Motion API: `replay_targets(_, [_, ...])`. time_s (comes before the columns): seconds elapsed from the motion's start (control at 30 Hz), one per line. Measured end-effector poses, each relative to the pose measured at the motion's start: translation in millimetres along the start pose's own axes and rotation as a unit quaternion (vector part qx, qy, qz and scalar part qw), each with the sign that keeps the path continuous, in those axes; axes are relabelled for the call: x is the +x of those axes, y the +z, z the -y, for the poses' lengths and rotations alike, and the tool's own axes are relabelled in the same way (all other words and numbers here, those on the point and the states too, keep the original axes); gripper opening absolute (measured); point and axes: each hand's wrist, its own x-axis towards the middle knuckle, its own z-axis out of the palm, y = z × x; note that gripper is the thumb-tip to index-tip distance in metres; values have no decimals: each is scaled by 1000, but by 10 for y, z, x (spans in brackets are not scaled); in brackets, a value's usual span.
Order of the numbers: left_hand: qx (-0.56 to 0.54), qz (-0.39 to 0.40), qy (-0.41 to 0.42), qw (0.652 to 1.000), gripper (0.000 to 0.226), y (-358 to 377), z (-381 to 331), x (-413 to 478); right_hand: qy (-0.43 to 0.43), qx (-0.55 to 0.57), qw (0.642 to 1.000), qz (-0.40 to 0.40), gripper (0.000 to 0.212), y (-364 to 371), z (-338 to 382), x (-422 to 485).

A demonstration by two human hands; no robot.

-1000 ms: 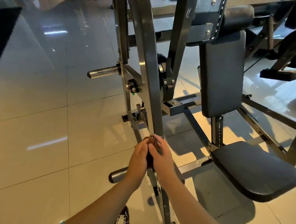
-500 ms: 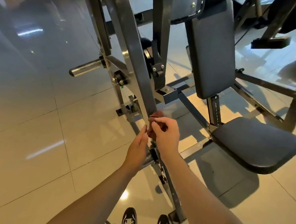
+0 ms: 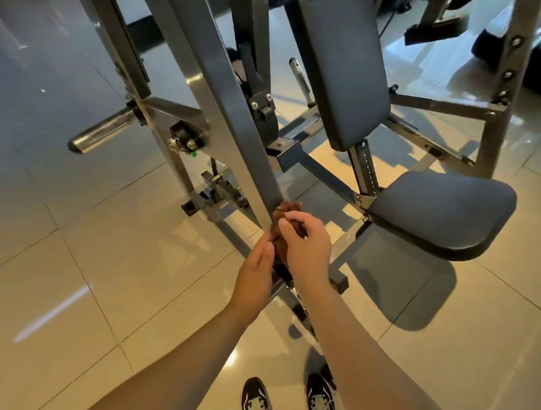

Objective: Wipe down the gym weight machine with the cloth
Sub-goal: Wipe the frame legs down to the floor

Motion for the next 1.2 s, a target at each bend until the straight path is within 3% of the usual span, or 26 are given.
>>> replay_targets(0.1, [23,-2,4,1000,39,-62,-29,3,-8,11,999,-34,11,130,-21,-42])
replay_targets(0.27, [81,2,10,997,45,-83,-25,14,96,53,992,-65,11,45,-190,-26])
replay_targets(0.43, [94,-1,32,995,40,-119,-8,50,2,55,997,-54,10,170,71,33])
replay_targets(0.5, [96,0,31,995,40,-132,1,63,3,45,996,-80,8,240,-10,9])
replay_targets(0.67, [93,5,19,995,43,-135,-11,29,132,56,985,-91,10,173,-203,-45])
replay_targets(0.87, [81,17,37,996,39,-257,3,64,-2,36,996,-79,11,309,122,-27])
replay_targets(1.1, [78,21,22,996,43,-242,101,133,142,49,984,-97,10,222,-147,-24])
replay_targets(1.2, [73,28,32,996,40,-263,76,114,51,36,994,-86,9,262,26,-25])
